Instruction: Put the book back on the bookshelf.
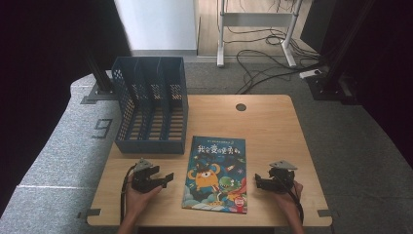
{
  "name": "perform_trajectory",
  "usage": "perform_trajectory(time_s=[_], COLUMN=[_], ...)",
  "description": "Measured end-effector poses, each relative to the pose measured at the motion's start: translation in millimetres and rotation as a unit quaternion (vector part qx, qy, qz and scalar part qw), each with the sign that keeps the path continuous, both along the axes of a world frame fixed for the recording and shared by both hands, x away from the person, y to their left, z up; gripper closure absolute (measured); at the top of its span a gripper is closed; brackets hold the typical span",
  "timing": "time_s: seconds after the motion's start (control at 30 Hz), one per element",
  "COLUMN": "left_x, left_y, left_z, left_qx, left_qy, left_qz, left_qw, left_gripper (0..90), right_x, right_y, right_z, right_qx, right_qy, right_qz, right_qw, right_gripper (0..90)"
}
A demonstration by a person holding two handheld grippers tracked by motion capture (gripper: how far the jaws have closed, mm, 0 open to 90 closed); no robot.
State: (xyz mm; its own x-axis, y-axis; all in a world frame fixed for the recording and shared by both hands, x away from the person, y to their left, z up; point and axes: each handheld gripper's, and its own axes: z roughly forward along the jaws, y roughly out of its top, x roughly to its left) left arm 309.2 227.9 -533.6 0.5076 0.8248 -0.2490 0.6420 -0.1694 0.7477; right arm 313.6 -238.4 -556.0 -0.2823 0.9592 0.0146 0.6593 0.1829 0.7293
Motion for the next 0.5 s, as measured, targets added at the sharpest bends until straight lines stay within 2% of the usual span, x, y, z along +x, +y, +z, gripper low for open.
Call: perform_trajectory(time_s=[0.17, 0.27, 0.33, 0.5], left_x=[-2.2, -1.8, -1.1, -1.7], left_y=[-1.1, -2.5, -4.0, -7.3], left_z=[3.2, 2.0, 1.5, 0.5], left_qx=[0.000, 0.003, 0.006, 0.008], left_qy=[-0.007, -0.006, -0.006, -0.006], left_qz=[-0.003, -0.004, -0.005, -0.007], left_qw=[1.0000, 1.0000, 1.0000, 0.9999], left_gripper=[22.9, 22.8, 22.8, 22.9], right_x=[-0.9, -0.6, 0.2, 0.9], right_y=[-1.7, -6.8, -7.9, -6.8], right_z=[0.8, 3.2, 3.9, 14.7], right_qx=[0.006, 0.030, 0.035, 0.053], right_qy=[-0.002, 0.001, 0.002, -0.019], right_qz=[-0.009, -0.015, -0.015, -0.015], right_qw=[0.9999, 0.9994, 0.9993, 0.9983], right_gripper=[9.7, 12.5, 12.5, 12.9])
